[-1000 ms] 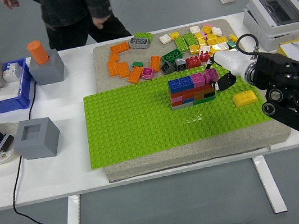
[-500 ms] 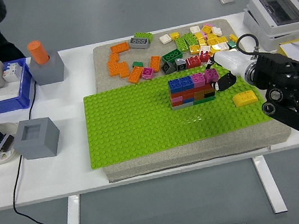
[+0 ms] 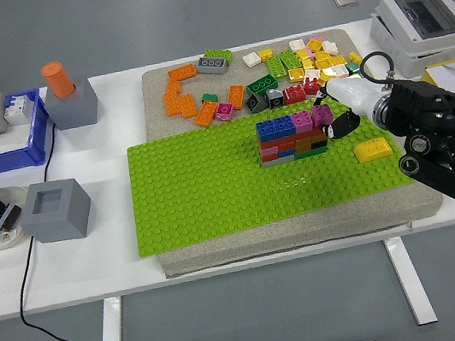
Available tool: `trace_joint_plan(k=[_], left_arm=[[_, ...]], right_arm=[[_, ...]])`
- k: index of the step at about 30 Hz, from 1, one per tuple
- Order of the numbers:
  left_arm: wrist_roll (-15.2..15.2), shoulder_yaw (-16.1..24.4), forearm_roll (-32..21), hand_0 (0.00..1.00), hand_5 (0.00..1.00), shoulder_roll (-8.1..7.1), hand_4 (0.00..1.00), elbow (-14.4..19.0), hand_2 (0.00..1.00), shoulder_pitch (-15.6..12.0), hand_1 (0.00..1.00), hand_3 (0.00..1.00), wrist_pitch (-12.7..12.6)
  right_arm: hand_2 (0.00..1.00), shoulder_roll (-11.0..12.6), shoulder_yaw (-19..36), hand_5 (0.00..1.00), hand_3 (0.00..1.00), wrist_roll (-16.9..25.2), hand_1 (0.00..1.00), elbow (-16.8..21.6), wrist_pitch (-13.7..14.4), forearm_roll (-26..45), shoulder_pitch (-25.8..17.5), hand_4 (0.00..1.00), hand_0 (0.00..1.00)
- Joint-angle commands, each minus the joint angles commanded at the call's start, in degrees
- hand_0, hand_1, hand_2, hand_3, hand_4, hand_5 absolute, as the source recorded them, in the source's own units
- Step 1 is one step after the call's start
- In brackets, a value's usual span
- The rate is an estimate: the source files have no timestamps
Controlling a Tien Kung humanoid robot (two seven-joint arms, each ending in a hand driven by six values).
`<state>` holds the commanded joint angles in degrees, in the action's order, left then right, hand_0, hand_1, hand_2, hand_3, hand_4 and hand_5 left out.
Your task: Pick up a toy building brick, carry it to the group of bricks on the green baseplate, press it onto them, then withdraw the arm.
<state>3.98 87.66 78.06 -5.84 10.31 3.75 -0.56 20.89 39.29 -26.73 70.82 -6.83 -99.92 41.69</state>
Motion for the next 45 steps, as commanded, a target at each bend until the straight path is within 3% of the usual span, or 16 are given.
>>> trace_joint_plan(k=[29,30,35,36,41,42,45], left_arm=[[0.0,0.0,0.1,0.629,0.223,-0.02,0.607,0.0,0.546,0.0,0.585,0.575,0.0],[0.0,0.0,0.1,0.629,0.221,-0.02,0.608,0.0,0.547,0.1,0.585,0.576,0.0],[-0.1,0.0,0.2,0.629,0.221,0.01,0.608,0.0,0.547,0.1,0.585,0.576,0.0],[-0.1,0.0,0.3,0.629,0.22,0.01,0.605,0.0,0.547,0.2,0.584,0.575,0.0],[0.0,0.1,0.3,0.629,0.22,-0.01,0.605,0.0,0.547,0.2,0.584,0.575,-0.1],[0.0,0.1,0.3,0.629,0.219,-0.01,0.605,0.0,0.547,0.2,0.584,0.576,-0.1],[-0.1,0.1,0.4,0.629,0.219,-0.01,0.605,0.0,0.547,0.2,0.584,0.576,0.0]], right_arm=[[0.876,0.0,-0.2,0.059,0.675,0.3,0.849,0.0,0.4,0.7,0.1,0.712,0.903],[0.88,0.0,-0.3,0.077,0.713,0.4,0.85,0.0,0.4,0.9,0.1,0.739,0.905],[0.88,0.0,-0.4,0.077,0.713,0.6,0.85,0.1,0.2,1.8,0.2,0.739,0.905],[0.889,0.1,-0.4,0.147,0.756,0.7,0.855,0.1,0.1,1.9,0.2,0.834,0.905],[0.889,0.1,-0.3,0.147,0.756,0.7,0.855,0.1,0.0,2.3,0.2,0.834,0.905],[0.89,0.1,-0.3,0.242,0.783,0.8,0.856,0.1,0.0,2.4,0.2,0.936,0.91],[0.89,0.2,-0.2,0.242,0.783,0.8,0.856,0.2,-0.1,2.5,0.2,0.936,0.91]])
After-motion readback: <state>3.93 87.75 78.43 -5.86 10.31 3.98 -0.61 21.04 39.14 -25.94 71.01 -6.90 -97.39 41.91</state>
